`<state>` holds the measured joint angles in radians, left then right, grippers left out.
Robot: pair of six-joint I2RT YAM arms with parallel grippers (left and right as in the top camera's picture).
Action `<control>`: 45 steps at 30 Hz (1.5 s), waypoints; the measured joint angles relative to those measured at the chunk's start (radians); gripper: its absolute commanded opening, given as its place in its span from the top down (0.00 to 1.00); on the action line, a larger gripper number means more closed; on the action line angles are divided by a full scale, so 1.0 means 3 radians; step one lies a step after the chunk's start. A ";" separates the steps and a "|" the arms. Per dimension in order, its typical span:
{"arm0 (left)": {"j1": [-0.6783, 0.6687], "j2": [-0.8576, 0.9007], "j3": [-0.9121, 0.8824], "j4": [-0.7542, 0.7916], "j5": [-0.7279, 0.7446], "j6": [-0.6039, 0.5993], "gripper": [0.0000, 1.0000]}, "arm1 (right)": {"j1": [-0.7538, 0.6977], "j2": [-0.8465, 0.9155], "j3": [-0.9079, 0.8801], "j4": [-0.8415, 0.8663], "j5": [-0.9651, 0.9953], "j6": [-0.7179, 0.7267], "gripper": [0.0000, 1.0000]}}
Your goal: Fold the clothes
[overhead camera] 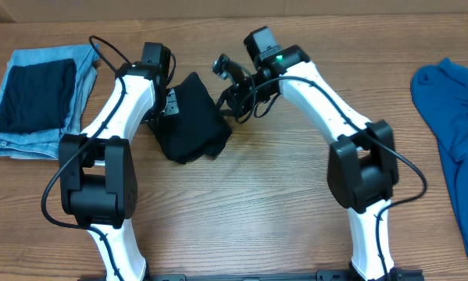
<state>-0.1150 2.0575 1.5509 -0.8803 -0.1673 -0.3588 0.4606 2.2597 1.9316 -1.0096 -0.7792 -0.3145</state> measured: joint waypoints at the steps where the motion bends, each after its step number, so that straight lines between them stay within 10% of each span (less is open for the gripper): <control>1: 0.0004 0.0000 -0.0020 0.0047 0.0000 0.0000 0.96 | 0.0025 0.0058 0.0000 0.0004 -0.0027 0.0004 0.96; 14: 0.0004 0.0000 -0.0430 0.0532 -0.0001 0.0078 0.96 | 0.0318 0.0195 -0.0314 0.0366 0.0051 0.0062 0.96; 28: 0.0004 -0.0001 -0.0439 0.0567 -0.0001 0.0179 0.96 | 0.0312 0.0230 -0.0594 0.0968 0.0680 0.1839 0.96; 38: 0.0003 -0.0008 0.0899 -0.0554 0.0130 0.0187 0.96 | 0.0326 0.0237 -0.0594 0.0974 0.0690 0.1987 0.96; 45: -0.0047 -0.0013 0.0809 -0.1082 0.0802 0.0184 0.96 | 0.0324 0.0237 -0.0594 0.0984 0.0690 0.1995 0.96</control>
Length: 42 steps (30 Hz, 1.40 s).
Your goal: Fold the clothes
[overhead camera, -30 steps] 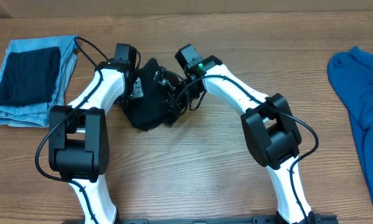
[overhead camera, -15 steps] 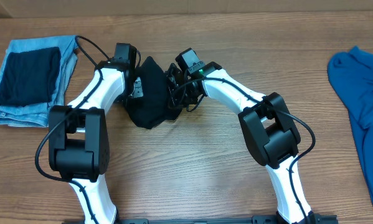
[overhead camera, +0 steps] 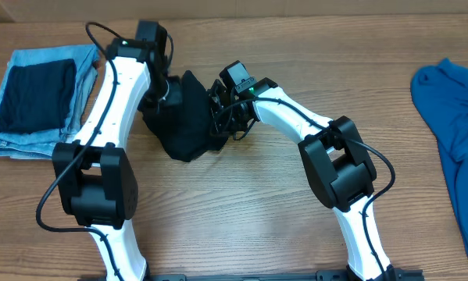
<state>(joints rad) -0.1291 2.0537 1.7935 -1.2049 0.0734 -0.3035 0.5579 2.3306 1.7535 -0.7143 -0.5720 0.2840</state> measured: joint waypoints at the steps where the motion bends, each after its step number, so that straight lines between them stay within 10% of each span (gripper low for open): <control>1: -0.0024 0.0000 -0.0097 -0.0001 0.0060 -0.0013 0.96 | 0.0001 0.0001 0.0000 0.0000 -0.0001 0.0003 0.96; 14: -0.0160 -0.0003 -0.1303 0.0707 0.0467 -0.0064 0.96 | 0.0003 0.0003 0.0003 -0.0051 -0.0020 -0.0006 0.96; 24: -0.0160 -0.0033 -0.1336 0.0743 0.0454 -0.0099 0.96 | -0.0130 -0.0081 0.1200 -0.0561 0.0090 -0.0252 0.96; 42: -0.0160 -0.0033 -0.1336 0.0736 0.0440 -0.0099 0.96 | 0.0038 0.0818 0.1302 0.0135 0.0102 -0.0323 0.96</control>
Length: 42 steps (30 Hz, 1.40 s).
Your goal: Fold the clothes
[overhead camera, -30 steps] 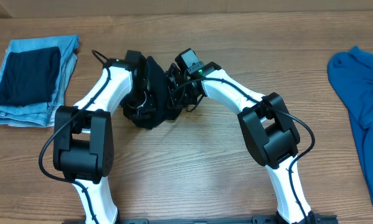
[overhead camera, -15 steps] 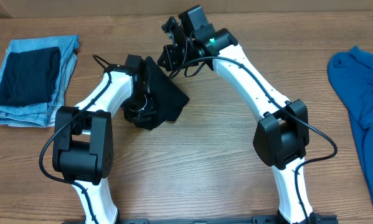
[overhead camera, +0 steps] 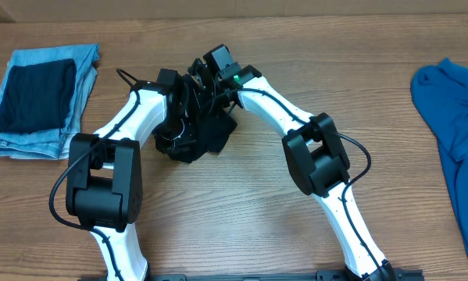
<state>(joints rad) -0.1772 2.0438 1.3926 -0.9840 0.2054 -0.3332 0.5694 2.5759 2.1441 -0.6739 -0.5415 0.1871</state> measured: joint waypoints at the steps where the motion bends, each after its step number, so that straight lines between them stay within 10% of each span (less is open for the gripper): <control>1: 0.0000 0.0000 0.0000 0.0000 -0.0003 0.0000 0.96 | -0.0001 0.0000 0.0008 0.0000 -0.0018 -0.0003 0.96; 19: 0.0008 0.0014 0.1887 -0.0858 -0.0802 -0.0011 0.96 | -0.0305 -0.0767 0.0528 -0.1044 -0.0032 -0.0013 0.93; 37: 0.0066 0.0041 0.0331 0.0443 -0.1349 0.0259 0.96 | -0.0814 -0.0783 0.0526 -0.2469 0.0825 -0.0103 0.91; 40: 0.0066 0.0041 0.0341 0.0299 -0.1342 0.0259 0.96 | -0.0814 -0.0783 0.0526 -0.2426 0.0848 -0.0187 0.86; 42: 0.0066 0.0047 0.0551 -0.0053 -0.1325 0.0234 0.94 | -0.0814 -0.0783 0.0526 -0.2345 0.0848 -0.0296 0.54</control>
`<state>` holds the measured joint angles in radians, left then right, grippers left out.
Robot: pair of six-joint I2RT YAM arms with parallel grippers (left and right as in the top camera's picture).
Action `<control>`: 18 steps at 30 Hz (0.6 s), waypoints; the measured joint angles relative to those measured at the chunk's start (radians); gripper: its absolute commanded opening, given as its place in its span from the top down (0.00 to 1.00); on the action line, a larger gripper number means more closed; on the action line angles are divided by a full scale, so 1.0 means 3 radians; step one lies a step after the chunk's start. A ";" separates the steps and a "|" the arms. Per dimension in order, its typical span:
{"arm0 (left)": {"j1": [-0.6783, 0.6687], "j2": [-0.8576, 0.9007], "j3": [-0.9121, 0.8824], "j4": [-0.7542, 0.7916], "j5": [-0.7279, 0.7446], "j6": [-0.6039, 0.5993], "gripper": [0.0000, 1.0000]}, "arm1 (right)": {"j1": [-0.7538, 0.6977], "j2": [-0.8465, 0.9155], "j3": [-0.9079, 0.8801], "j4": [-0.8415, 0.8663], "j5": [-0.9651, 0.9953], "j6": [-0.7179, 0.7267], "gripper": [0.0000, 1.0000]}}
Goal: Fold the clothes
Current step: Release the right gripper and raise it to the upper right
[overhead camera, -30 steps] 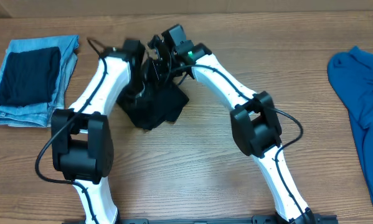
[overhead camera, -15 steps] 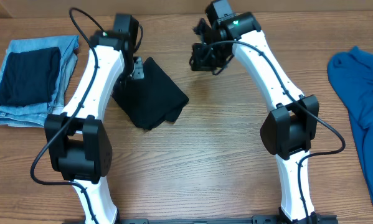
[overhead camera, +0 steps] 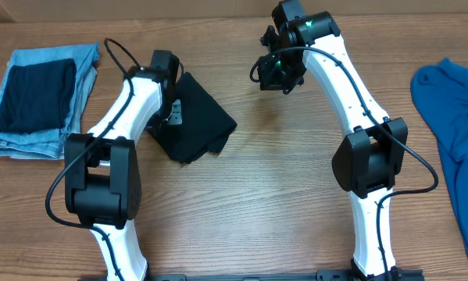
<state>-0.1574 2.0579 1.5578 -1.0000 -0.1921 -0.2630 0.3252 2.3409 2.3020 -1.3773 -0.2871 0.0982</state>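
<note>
A black garment (overhead camera: pixel 196 123) lies folded into a rough diamond at the middle left of the table. My left gripper (overhead camera: pixel 171 111) is down at its left edge, beside a small white tag (overhead camera: pixel 176 116). The wrist hides the left fingers, so their grip cannot be made out. My right gripper (overhead camera: pixel 274 74) is held up to the right of the garment, well apart from it, with nothing between its fingers.
At the far left, a folded black piece (overhead camera: pixel 32 95) lies on folded light blue denim (overhead camera: pixel 38 136). A loose blue garment (overhead camera: pixel 452 133) spreads along the right edge. Bare wooden table (overhead camera: pixel 241 211) fills the front.
Both grippers were bunched together over the black garment's top. The right gripper is now raised off to the right and empty. The left is back at the garment's left edge, and the garment lies flatter.
The left gripper was at the garment's left edge with the right gripper near its upper right corner. The right then came onto the right edge, and both met over the garment's middle. Now the right is withdrawn and the garment lies as a compact folded shape.
</note>
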 measured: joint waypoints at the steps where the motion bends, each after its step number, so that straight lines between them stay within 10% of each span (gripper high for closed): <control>1: 0.0000 0.0003 0.0090 -0.0079 0.0005 -0.0019 0.91 | 0.0000 0.0000 0.0000 0.0008 -0.0003 -0.0027 0.45; 8: 0.0000 -0.0008 0.0851 -0.0656 0.0053 -0.0314 0.36 | 0.0000 0.0000 0.0000 0.0108 -0.0019 -0.0426 0.14; 18: -0.0015 -0.0008 0.0834 -0.0692 0.0568 -0.0425 0.17 | 0.0000 0.0000 0.0000 0.0067 -0.0043 -0.0857 0.00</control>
<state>-0.1619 2.0556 1.8080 -1.2076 -0.0216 -0.3904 0.3252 2.3409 2.3020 -1.3571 -0.3000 -0.1589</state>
